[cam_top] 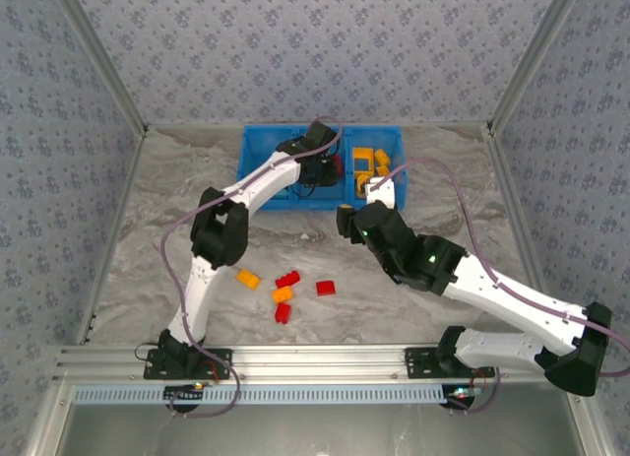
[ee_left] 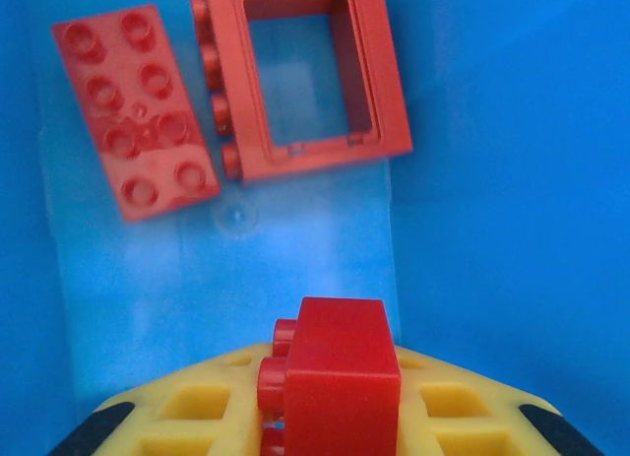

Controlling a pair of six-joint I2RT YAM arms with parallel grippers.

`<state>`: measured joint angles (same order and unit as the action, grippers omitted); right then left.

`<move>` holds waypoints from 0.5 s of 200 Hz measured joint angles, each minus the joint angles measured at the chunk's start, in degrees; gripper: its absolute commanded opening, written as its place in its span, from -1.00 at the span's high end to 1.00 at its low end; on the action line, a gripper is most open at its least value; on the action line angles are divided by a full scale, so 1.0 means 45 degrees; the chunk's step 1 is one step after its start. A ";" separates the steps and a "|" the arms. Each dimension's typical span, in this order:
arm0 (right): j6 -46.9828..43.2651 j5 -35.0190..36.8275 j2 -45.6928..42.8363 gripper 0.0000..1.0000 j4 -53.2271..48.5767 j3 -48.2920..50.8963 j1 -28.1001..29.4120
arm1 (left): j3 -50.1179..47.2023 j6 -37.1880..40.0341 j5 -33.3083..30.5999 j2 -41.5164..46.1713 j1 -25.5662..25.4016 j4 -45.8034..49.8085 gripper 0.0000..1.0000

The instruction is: Sort the legos into containers by color

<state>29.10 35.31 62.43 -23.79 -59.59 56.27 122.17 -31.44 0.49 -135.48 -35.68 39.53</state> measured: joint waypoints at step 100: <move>0.0223 -0.1015 0.0505 -0.36 0.0661 0.0189 -0.0287 | 0.1297 -0.0078 0.1277 -0.1593 0.0126 0.0112 0.23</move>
<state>30.11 30.74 64.71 -20.82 -58.74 54.98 128.01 -31.79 6.24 -142.65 -35.11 40.03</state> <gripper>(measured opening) 0.679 0.375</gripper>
